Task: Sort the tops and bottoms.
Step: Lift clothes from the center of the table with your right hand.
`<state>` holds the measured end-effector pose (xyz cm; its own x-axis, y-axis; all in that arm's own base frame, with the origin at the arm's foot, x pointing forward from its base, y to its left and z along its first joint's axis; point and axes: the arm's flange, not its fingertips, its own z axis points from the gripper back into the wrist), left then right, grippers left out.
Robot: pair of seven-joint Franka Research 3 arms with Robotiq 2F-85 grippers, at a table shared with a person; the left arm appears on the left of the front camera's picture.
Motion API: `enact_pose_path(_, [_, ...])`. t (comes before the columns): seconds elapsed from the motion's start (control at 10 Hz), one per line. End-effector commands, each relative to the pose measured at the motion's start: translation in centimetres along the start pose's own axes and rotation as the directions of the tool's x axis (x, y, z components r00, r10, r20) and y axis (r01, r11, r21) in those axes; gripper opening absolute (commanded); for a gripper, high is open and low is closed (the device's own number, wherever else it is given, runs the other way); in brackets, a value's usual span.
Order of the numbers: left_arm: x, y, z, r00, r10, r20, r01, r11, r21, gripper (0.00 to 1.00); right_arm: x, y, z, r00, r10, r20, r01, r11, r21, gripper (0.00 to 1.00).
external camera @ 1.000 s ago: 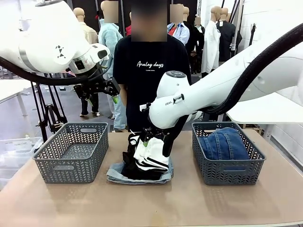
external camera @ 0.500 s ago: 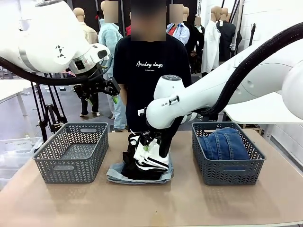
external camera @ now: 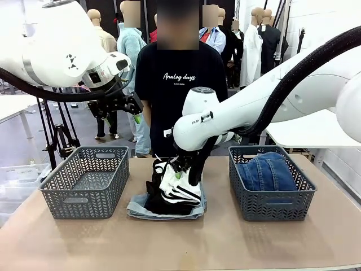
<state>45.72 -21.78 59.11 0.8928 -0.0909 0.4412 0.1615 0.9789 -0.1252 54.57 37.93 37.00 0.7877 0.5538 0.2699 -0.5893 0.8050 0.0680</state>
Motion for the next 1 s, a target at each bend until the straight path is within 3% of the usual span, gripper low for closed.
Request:
enact_pose_path(0.0, [0.2, 0.2, 0.1, 1.0, 0.003, 0.008, -0.003, 1.0, -0.001, 1.0, 0.0, -0.1, 0.3, 1.0, -0.003, -0.02, 0.003, 1.0, 0.019, 0.0])
enact_pose_path(0.4, [0.2, 0.2, 0.1, 1.0, 0.003, 0.008, -0.003, 1.0, -0.001, 1.0, -1.7, -0.5, 3.4, 0.999, -0.033, 0.021, 0.031, 0.996, 0.083, 0.0])
enact_pose_path(0.9, [0.2, 0.2, 0.1, 1.0, 0.003, 0.008, -0.003, 1.0, -0.001, 1.0, -4.8, -0.8, 14.7, 0.953, -0.036, 0.301, 0.042, 0.999, -0.012, 0.0])
